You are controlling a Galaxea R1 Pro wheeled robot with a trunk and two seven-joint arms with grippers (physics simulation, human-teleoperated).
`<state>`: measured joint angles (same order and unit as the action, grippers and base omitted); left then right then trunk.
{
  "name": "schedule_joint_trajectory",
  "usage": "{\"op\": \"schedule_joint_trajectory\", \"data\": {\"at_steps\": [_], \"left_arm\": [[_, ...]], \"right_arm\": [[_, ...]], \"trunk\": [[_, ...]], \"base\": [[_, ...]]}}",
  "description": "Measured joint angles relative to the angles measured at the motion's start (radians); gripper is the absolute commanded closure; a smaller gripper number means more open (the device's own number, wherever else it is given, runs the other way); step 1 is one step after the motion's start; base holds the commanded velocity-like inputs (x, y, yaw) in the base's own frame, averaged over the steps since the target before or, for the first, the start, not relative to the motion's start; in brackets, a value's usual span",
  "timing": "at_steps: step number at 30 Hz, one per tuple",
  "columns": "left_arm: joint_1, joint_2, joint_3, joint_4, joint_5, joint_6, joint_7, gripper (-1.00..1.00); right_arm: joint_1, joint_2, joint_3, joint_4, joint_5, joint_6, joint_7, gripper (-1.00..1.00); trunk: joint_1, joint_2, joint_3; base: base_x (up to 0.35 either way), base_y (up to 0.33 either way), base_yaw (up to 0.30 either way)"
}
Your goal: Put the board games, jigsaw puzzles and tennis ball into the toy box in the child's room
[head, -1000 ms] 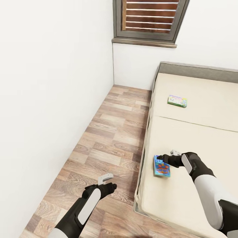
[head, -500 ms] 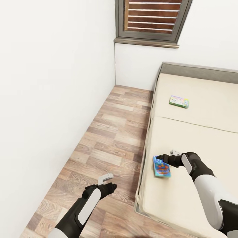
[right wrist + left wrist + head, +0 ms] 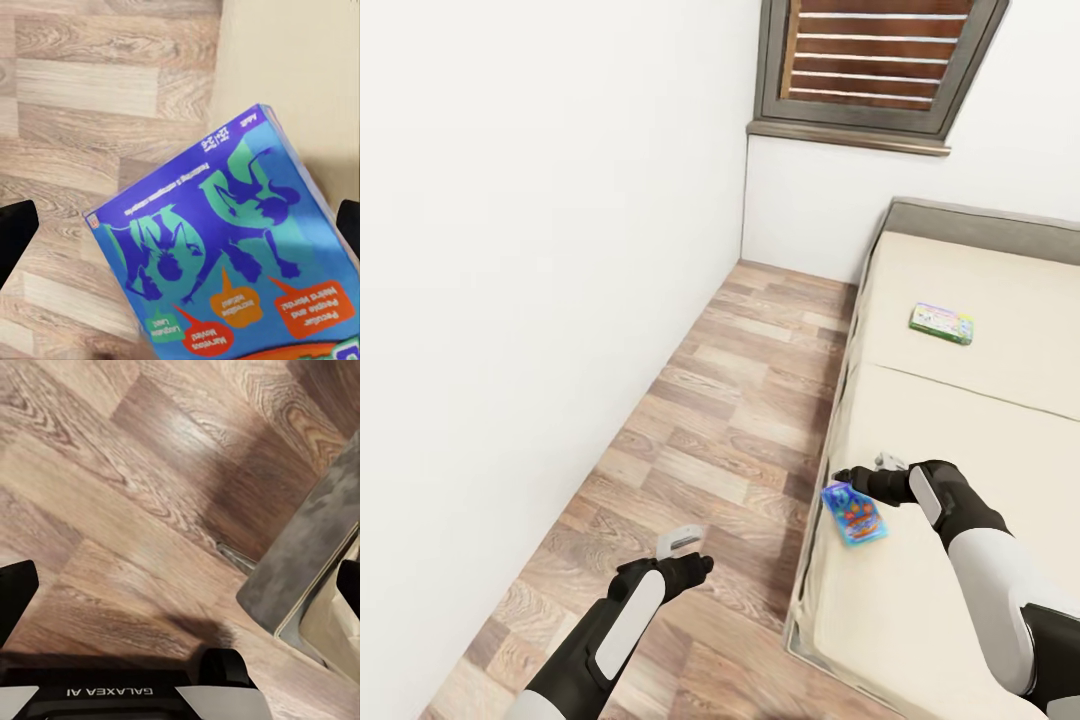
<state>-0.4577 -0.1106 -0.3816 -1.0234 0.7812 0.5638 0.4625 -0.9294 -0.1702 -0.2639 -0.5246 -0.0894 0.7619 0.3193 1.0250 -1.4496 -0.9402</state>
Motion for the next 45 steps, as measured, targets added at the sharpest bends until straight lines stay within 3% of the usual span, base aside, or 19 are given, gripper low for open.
{"op": "schedule_joint_trajectory", "data": {"at_steps": [45], "left_arm": [[0.0, 0.0, 0.0, 0.001, -0.001, 0.0, 0.0, -1.0]], "right_arm": [[0.001, -0.005, 0.0, -0.007, 0.002, -0.004, -0.001, -1.0]], "trunk": [[0.0, 0.0, 0.003]], "base": [[0.0, 0.0, 0.023]]}}
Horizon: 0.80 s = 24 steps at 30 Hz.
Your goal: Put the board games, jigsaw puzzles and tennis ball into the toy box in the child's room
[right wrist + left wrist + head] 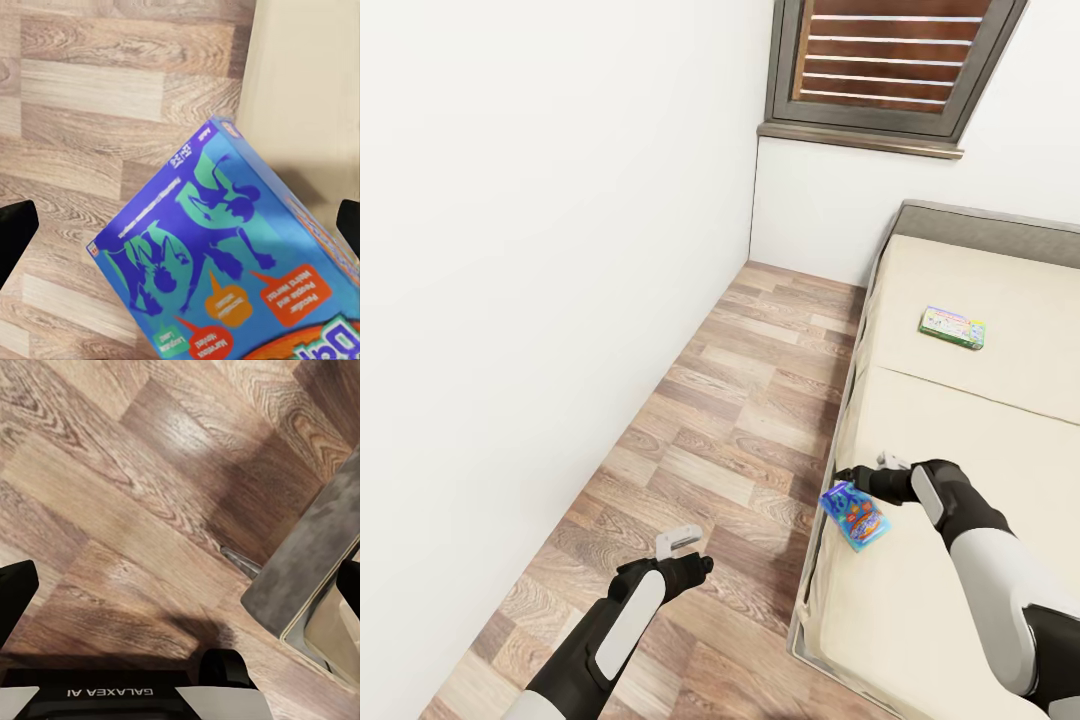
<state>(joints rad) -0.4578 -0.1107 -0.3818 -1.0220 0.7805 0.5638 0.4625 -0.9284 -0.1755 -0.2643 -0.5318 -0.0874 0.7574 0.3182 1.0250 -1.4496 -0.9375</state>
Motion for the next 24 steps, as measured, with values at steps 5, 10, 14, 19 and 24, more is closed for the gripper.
{"op": "schedule_joint_trajectory", "data": {"at_steps": [5, 10, 14, 19, 24], "left_arm": [[0.0, -0.001, 0.0, 0.001, 0.0, 0.0, 0.0, -1.0], [0.0, -0.001, 0.0, 0.004, 0.001, -0.001, 0.0, -1.0], [-0.001, -0.002, 0.0, 0.005, 0.001, -0.002, 0.0, -1.0], [-0.001, -0.002, -0.001, 0.006, 0.002, -0.004, 0.0, -1.0], [-0.001, -0.004, -0.003, 0.007, 0.003, -0.014, -0.006, -1.0]], "right_arm": [[0.005, -0.014, 0.0, -0.028, 0.0, -0.004, 0.001, -1.0], [0.019, -0.033, -0.001, -0.087, -0.004, -0.007, 0.021, -1.0], [0.046, -0.047, -0.003, -0.146, -0.006, -0.008, 0.056, -1.0], [0.108, -0.069, -0.028, -0.269, -0.009, -0.01, 0.135, -1.0], [0.184, -0.085, -0.088, -0.419, -0.01, -0.01, 0.216, -1.0]], "trunk": [[0.0, 0.0, 0.0], [0.0, 0.0, 0.0], [0.0, 0.0, 0.0], [0.0, 0.0, 0.0], [0.0, 0.0, 0.0]], "base": [[0.0, 0.0, 0.0], [0.0, 0.0, 0.0], [0.0, 0.0, 0.0], [0.0, 0.0, 0.0], [0.0, 0.0, 0.0]]}}
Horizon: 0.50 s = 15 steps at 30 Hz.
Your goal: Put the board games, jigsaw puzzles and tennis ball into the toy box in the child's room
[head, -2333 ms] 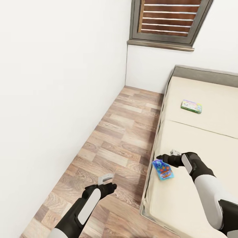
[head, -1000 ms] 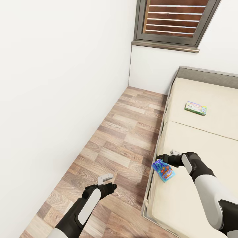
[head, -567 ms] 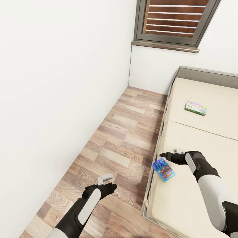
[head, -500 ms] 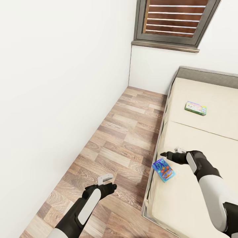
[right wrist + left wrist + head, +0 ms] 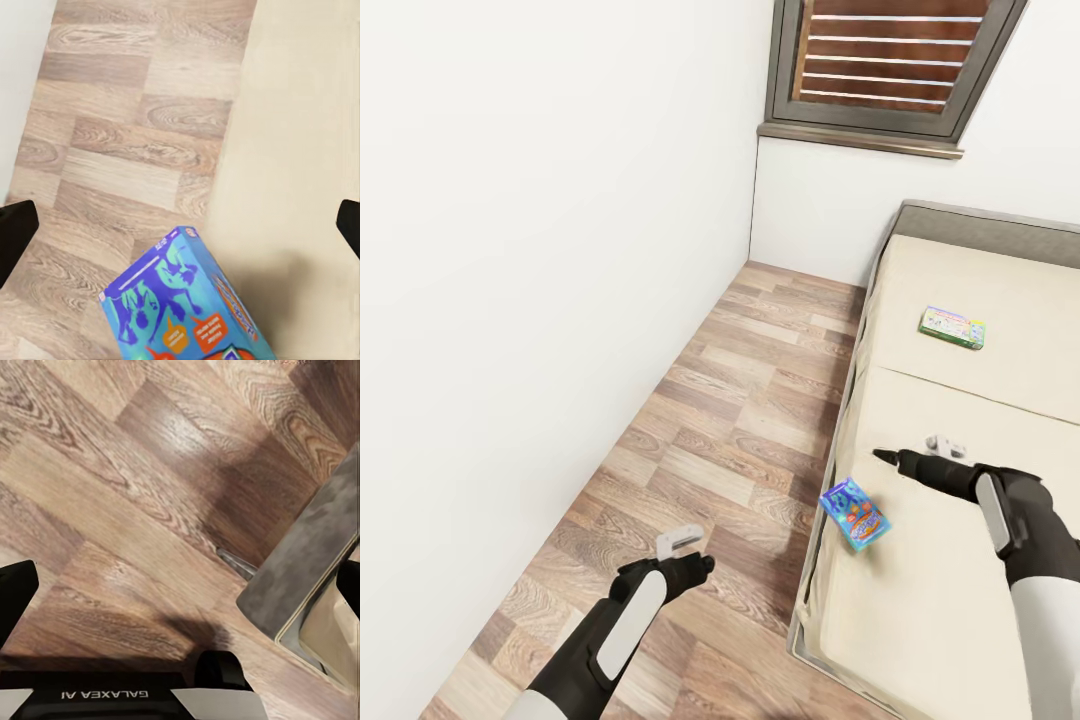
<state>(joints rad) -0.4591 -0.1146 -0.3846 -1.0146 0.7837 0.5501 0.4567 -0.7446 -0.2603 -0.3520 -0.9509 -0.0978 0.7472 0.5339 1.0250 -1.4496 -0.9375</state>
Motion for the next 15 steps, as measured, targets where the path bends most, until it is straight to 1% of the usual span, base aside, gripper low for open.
{"op": "schedule_joint_trajectory", "data": {"at_steps": [1, 2, 4, 5, 6, 7, 8, 9, 10, 12, 13, 14, 15], "left_arm": [[-0.001, -0.001, -0.001, 0.001, 0.0, -0.006, -0.005, -1.0], [-0.001, -0.001, -0.001, 0.001, 0.0, -0.007, -0.005, -1.0], [-0.003, -0.003, -0.001, 0.007, -0.001, -0.023, -0.021, -1.0], [-0.003, -0.003, -0.001, 0.007, -0.001, -0.023, -0.021, -1.0], [-0.018, -0.003, 0.003, 0.028, 0.002, -0.046, -0.066, -1.0], [-0.029, -0.003, 0.007, 0.042, 0.007, -0.053, -0.092, -1.0], [-0.029, -0.003, 0.007, 0.043, 0.007, -0.053, -0.093, -1.0], [-0.042, -0.003, 0.014, 0.06, 0.015, -0.058, -0.123, -1.0], [-0.043, -0.003, 0.014, 0.061, 0.016, -0.058, -0.124, -1.0], [-0.075, -0.001, 0.032, 0.108, 0.039, -0.065, -0.204, -1.0], [-0.075, -0.001, 0.032, 0.109, 0.04, -0.065, -0.205, -1.0], [-0.094, 0.0, 0.041, 0.134, 0.052, -0.068, -0.253, -1.0], [-0.094, 0.0, 0.042, 0.135, 0.053, -0.068, -0.254, -1.0]], "right_arm": [[0.024, -0.002, -0.024, -0.05, 0.0, 0.001, 0.024, -1.0], [0.025, -0.002, -0.025, -0.052, 0.0, 0.001, 0.024, -1.0], [0.07, -0.006, -0.073, -0.147, -0.001, 0.003, 0.063, -1.0], [0.07, -0.006, -0.073, -0.148, -0.001, 0.004, 0.064, -1.0], [0.127, -0.011, -0.132, -0.269, -0.002, 0.008, 0.102, -1.0], [0.148, -0.012, -0.152, -0.312, -0.002, 0.01, 0.114, -1.0], [0.149, -0.012, -0.153, -0.313, -0.002, 0.01, 0.114, -1.0], [0.166, -0.013, -0.169, -0.347, -0.002, 0.011, 0.125, -1.0], [0.167, -0.013, -0.17, -0.348, -0.002, 0.011, 0.125, -1.0], [0.198, -0.013, -0.201, -0.413, -0.003, 0.013, 0.147, -1.0], [0.199, -0.013, -0.201, -0.414, -0.003, 0.013, 0.147, -1.0], [0.211, -0.013, -0.217, -0.444, -0.003, 0.014, 0.158, -1.0], [0.212, -0.013, -0.217, -0.445, -0.003, 0.014, 0.158, -1.0]], "trunk": [[0.0, 0.0, 0.0], [0.0, 0.0, 0.0], [0.0, 0.0, 0.0], [0.0, 0.0, 0.0], [0.0, 0.0, 0.0], [0.0, 0.0, 0.0], [0.0, 0.0, 0.0], [0.0, 0.0, 0.0], [0.0, 0.0, 0.0], [0.0, 0.0, 0.0], [0.0, 0.0, 0.0], [0.0, 0.0, 0.0], [0.0, 0.0, 0.0]], "base": [[0.0, 0.0, 0.0], [0.0, 0.0, 0.0], [0.0, 0.0, 0.0], [0.0, 0.0, 0.0], [0.0, 0.0, 0.0], [0.0, 0.0, 0.0], [0.0, 0.0, 0.0], [0.0, 0.0, 0.0], [0.0, 0.0, 0.0], [0.0, 0.0, 0.0], [0.0, 0.0, 0.0], [0.0, 0.0, 0.0], [0.0, 0.0, 0.0]]}}
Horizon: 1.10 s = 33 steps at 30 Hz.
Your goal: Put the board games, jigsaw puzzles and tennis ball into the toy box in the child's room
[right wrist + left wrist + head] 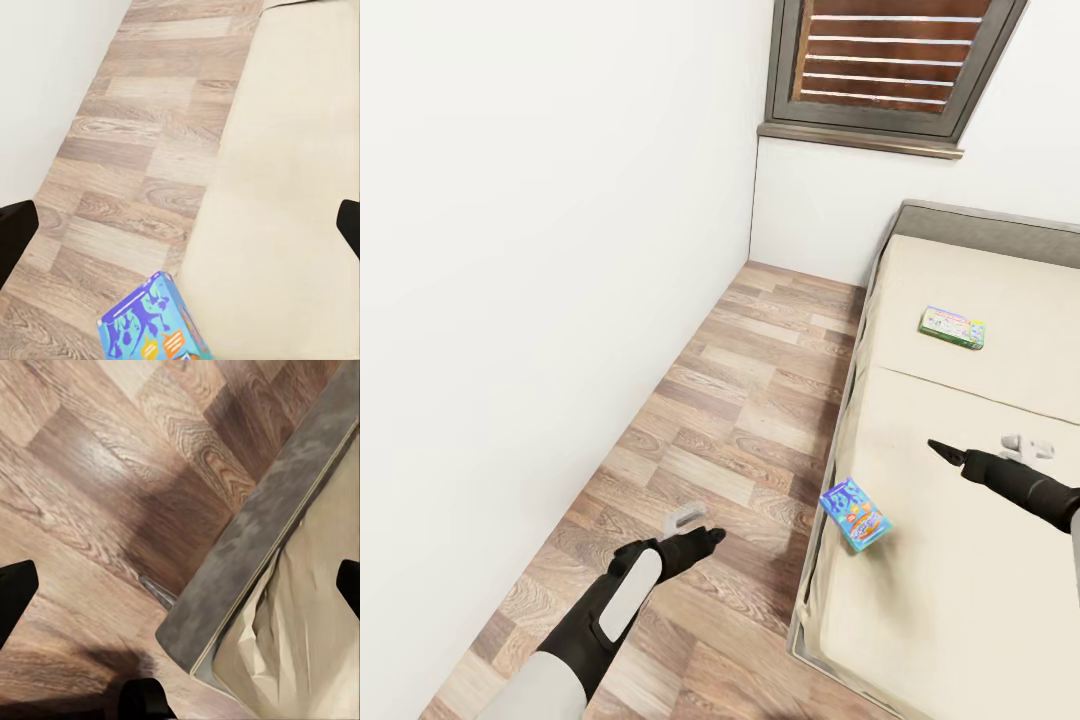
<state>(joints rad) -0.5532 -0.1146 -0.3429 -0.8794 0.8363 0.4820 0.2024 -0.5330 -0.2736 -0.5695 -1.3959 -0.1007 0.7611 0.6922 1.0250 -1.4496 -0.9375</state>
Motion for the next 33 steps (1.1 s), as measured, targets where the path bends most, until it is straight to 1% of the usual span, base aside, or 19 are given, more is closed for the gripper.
{"op": "schedule_joint_trajectory", "data": {"at_steps": [1, 2, 4, 5, 7, 8, 10, 11, 13, 14, 16, 17, 18, 19, 21, 22, 24, 27, 33], "left_arm": [[-0.019, 0.002, 0.01, 0.026, 0.012, -0.002, -0.052, -1.0], [-0.02, 0.002, 0.01, 0.027, 0.012, -0.002, -0.054, -1.0], [-0.064, 0.008, 0.036, 0.084, 0.037, -0.006, -0.163, -1.0], [-0.064, 0.008, 0.036, 0.085, 0.037, -0.006, -0.165, -1.0], [-0.115, 0.019, 0.073, 0.164, 0.062, -0.002, -0.282, -1.0], [-0.116, 0.019, 0.073, 0.166, 0.062, -0.002, -0.284, -1.0], [-0.17, 0.031, 0.114, 0.273, 0.074, 0.004, -0.411, -1.0], [-0.171, 0.031, 0.114, 0.275, 0.074, 0.004, -0.413, -1.0], [-0.222, 0.04, 0.144, 0.387, 0.079, 0.005, -0.537, -1.0], [-0.223, 0.04, 0.144, 0.389, 0.079, 0.005, -0.539, -1.0], [-0.264, 0.047, 0.164, 0.483, 0.082, 0.005, -0.643, -1.0], [-0.265, 0.047, 0.164, 0.485, 0.081, 0.005, -0.644, -1.0], [-0.28, 0.05, 0.171, 0.518, 0.082, 0.004, -0.682, -1.0], [-0.28, 0.05, 0.171, 0.519, 0.082, 0.004, -0.684, -1.0], [-0.302, 0.058, 0.181, 0.569, 0.083, 0.003, -0.74, -1.0], [-0.303, 0.058, 0.181, 0.569, 0.083, 0.003, -0.74, -1.0], [-0.316, 0.065, 0.189, 0.601, 0.085, 0.001, -0.776, -1.0], [-0.324, 0.071, 0.195, 0.623, 0.086, 0.0, -0.8, -1.0], [-0.33, 0.08, 0.203, 0.646, 0.087, -0.009, -0.825, -1.0]], "right_arm": [[0.01, 0.0, -0.016, -0.029, -0.001, 0.001, 0.01, -1.0], [0.01, 0.0, -0.017, -0.03, 0.0, 0.001, 0.01, -1.0], [0.026, 0.001, -0.05, -0.088, -0.002, 0.005, 0.028, -1.0], [0.026, 0.001, -0.05, -0.089, -0.001, 0.005, 0.029, -1.0], [0.036, 0.0, -0.08, -0.136, -0.002, 0.027, 0.05, -1.0], [0.036, 0.0, -0.081, -0.136, -0.002, 0.027, 0.05, -1.0], [0.043, -0.005, -0.106, -0.166, -0.002, 0.073, 0.083, -1.0], [0.043, -0.005, -0.107, -0.166, -0.002, 0.074, 0.084, -1.0], [0.046, -0.013, -0.132, -0.185, -0.003, 0.129, 0.128, -1.0], [0.047, -0.013, -0.132, -0.185, -0.003, 0.13, 0.129, -1.0], [0.049, -0.029, -0.158, -0.197, -0.004, 0.174, 0.174, -1.0], [0.049, -0.03, -0.159, -0.198, -0.004, 0.175, 0.174, -1.0], [0.05, -0.039, -0.169, -0.202, -0.004, 0.19, 0.194, -1.0], [0.05, -0.039, -0.17, -0.202, -0.004, 0.191, 0.195, -1.0], [0.051, -0.053, -0.185, -0.208, -0.004, 0.214, 0.226, -1.0], [0.051, -0.053, -0.185, -0.208, -0.004, 0.215, 0.226, -1.0], [0.052, -0.061, -0.194, -0.212, -0.005, 0.229, 0.247, -1.0], [0.053, -0.067, -0.201, -0.215, -0.004, 0.239, 0.26, -1.0], [0.054, -0.072, -0.207, -0.217, -0.004, 0.249, 0.274, -1.0]], "trunk": [[0.0, 0.0, 0.0], [0.0, 0.0, 0.0], [0.0, 0.0, 0.0], [0.0, 0.0, 0.0], [0.0, 0.0, 0.0], [0.0, 0.0, 0.0], [0.0, 0.0, 0.0], [0.0, 0.0, 0.0], [0.0, 0.0, 0.0], [0.0, 0.0, 0.0], [0.0, 0.0, 0.0], [0.0, 0.0, 0.0], [0.0, 0.0, 0.0], [0.0, 0.0, 0.0], [0.0, 0.0, 0.0], [0.0, 0.0, 0.0], [0.0, 0.0, 0.0], [0.0, 0.0, 0.0], [0.0, 0.0, 0.0]], "base": [[0.0, 0.0, 0.0], [0.0, 0.0, 0.0], [0.0, 0.0, 0.0], [0.0, 0.0, 0.0], [0.0, 0.0, 0.0], [0.0, 0.0, 0.0], [0.0, 0.0, 0.0], [0.0, 0.0, -0.005], [0.0, 0.0, -0.026], [0.0, 0.0, -0.062], [0.0, 0.0, -0.105], [0.0, 0.0, -0.14], [0.0, 0.0, -0.14], [0.0, 0.0, -0.169], [0.0, 0.0, -0.192], [0.0, 0.0, -0.211], [0.0, 0.0, -0.225], [0.0, 0.0, -0.243], [0.0, 0.0, -0.263]]}}
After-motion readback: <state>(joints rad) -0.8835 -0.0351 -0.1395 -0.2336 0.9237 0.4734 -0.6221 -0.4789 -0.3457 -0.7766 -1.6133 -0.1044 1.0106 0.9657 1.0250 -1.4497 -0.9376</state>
